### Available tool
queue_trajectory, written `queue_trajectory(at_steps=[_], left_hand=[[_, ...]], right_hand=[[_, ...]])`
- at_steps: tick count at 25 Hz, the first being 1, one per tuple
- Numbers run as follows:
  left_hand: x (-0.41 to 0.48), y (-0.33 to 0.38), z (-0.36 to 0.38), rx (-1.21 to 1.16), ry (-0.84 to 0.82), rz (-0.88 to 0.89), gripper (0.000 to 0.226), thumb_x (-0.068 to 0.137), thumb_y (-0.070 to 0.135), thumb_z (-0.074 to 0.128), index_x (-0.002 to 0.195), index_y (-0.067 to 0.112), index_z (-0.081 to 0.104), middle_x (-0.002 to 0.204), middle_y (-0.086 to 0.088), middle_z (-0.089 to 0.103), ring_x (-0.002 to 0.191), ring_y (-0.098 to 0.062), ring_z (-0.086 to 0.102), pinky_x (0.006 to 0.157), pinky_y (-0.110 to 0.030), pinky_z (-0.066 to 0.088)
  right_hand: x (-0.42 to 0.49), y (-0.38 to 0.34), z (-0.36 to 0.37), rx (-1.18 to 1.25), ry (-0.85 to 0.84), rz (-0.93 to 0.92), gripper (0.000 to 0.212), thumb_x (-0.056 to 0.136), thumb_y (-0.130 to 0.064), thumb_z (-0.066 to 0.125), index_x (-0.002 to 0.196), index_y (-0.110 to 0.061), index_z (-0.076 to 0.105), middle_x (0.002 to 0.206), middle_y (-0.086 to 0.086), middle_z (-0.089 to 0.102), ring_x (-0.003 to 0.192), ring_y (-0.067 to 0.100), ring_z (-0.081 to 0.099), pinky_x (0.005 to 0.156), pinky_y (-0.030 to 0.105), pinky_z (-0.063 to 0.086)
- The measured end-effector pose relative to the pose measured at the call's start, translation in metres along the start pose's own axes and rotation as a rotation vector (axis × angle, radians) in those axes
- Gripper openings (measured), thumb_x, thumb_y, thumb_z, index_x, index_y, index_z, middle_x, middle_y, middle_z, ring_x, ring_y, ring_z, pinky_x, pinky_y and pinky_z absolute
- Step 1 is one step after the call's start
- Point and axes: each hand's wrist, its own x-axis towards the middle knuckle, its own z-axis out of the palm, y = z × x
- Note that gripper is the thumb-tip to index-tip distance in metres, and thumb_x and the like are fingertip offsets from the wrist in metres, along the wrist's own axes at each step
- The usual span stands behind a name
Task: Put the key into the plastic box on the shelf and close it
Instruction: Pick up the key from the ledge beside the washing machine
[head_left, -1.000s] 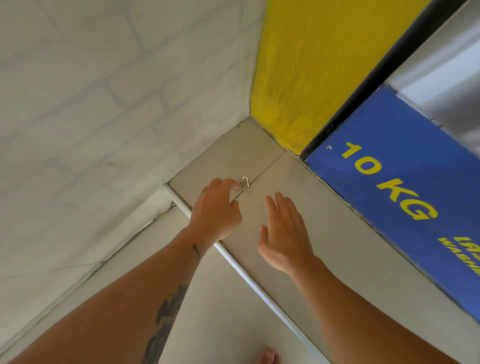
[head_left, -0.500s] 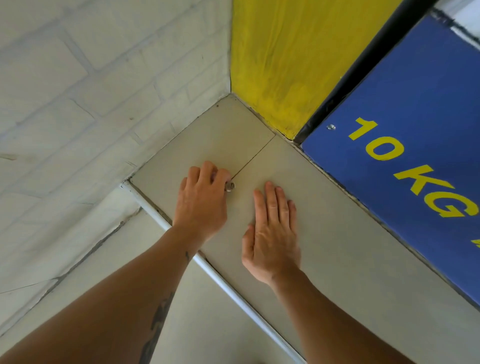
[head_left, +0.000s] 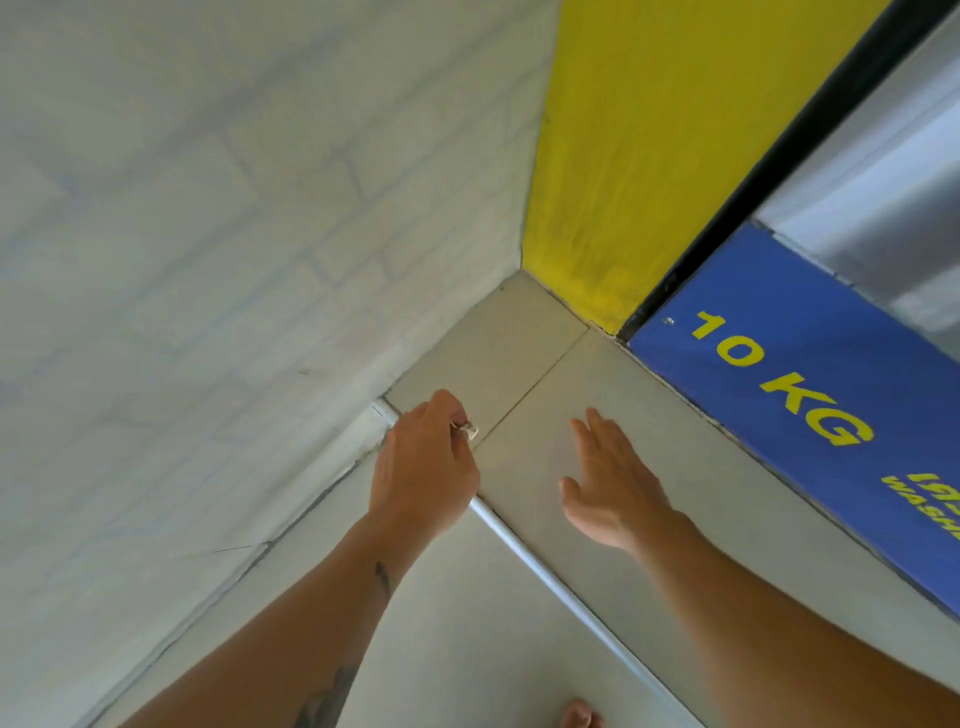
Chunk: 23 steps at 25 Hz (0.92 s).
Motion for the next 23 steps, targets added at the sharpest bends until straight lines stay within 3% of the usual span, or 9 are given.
queue_trajectory(at_steps=[2,5,9,11,13,15,17,23], left_hand=[[-0.020,0.010,-0.032,-0.007,0.006,-0.056,0.017,0.087,0.013,0.047,0.086,0.028,0.056,0.075,0.012,0.059,0.070,-0.013,0.057,0.056,-0.029,0.043],[-0.050,0.035,-0.087,-0.248,-0.039,-0.229,0.020,0.089,0.013,0.048,0.084,0.029,0.060,0.073,0.010,0.062,0.053,-0.006,0.054,0.046,-0.022,0.041],[-0.106,0.070,-0.173,-0.457,-0.107,-0.330,0.020,0.087,0.014,0.055,0.079,0.028,0.067,0.080,0.001,0.067,0.048,-0.008,0.056,0.035,-0.013,0.036],[-0.139,0.087,-0.225,-0.489,-0.114,-0.340,0.021,0.086,0.014,0.057,0.079,0.029,0.069,0.074,0.001,0.068,0.047,-0.007,0.058,0.034,-0.014,0.036],[-0.174,0.102,-0.278,-0.503,-0.112,-0.362,0.023,0.086,0.012,0.055,0.083,0.029,0.071,0.069,-0.002,0.069,0.048,-0.009,0.058,0.040,-0.018,0.042],[-0.208,0.116,-0.323,-0.557,-0.113,-0.374,0.021,0.088,0.012,0.055,0.087,0.026,0.070,0.076,-0.006,0.070,0.062,-0.016,0.064,0.058,-0.033,0.055],[-0.240,0.127,-0.361,-0.617,-0.083,-0.368,0.019,0.089,0.011,0.058,0.087,0.025,0.070,0.081,-0.006,0.070,0.069,-0.018,0.068,0.070,-0.043,0.059],[-0.343,0.154,-0.445,-0.617,0.074,-0.310,0.024,0.088,0.006,0.053,0.089,0.023,0.069,0.084,-0.002,0.069,0.073,-0.018,0.068,0.062,-0.032,0.052]], right_hand=[[-0.035,-0.018,-0.014,0.026,0.004,-0.022,0.071,0.098,-0.035,0.041,0.156,-0.018,0.003,0.165,-0.002,-0.010,0.150,0.018,-0.006,0.118,0.037,0.013],[-0.094,-0.051,-0.047,0.096,0.032,-0.047,0.066,0.098,-0.034,0.042,0.155,-0.017,0.012,0.165,-0.002,0.003,0.150,0.017,0.002,0.116,0.038,0.019],[-0.191,-0.098,-0.106,0.130,0.106,-0.138,0.051,0.097,-0.031,0.045,0.146,-0.020,0.034,0.150,-0.003,0.036,0.135,0.020,0.036,0.105,0.038,0.037],[-0.246,-0.119,-0.139,0.127,0.172,-0.204,0.047,0.096,-0.028,0.048,0.141,-0.020,0.041,0.142,-0.003,0.044,0.127,0.021,0.044,0.101,0.038,0.040],[-0.298,-0.138,-0.170,0.118,0.214,-0.251,0.045,0.095,-0.027,0.049,0.139,-0.019,0.044,0.140,-0.001,0.047,0.125,0.022,0.046,0.100,0.038,0.040],[-0.344,-0.157,-0.196,0.109,0.227,-0.282,0.046,0.095,-0.028,0.048,0.140,-0.019,0.045,0.141,-0.001,0.047,0.127,0.022,0.045,0.102,0.039,0.039],[-0.382,-0.172,-0.218,0.085,0.247,-0.329,0.047,0.095,-0.029,0.049,0.140,-0.018,0.045,0.142,0.001,0.047,0.129,0.022,0.044,0.104,0.040,0.038],[-0.473,-0.204,-0.266,0.029,0.276,-0.497,0.046,0.095,-0.027,0.047,0.141,-0.019,0.045,0.144,0.000,0.047,0.132,0.020,0.042,0.107,0.039,0.036]])
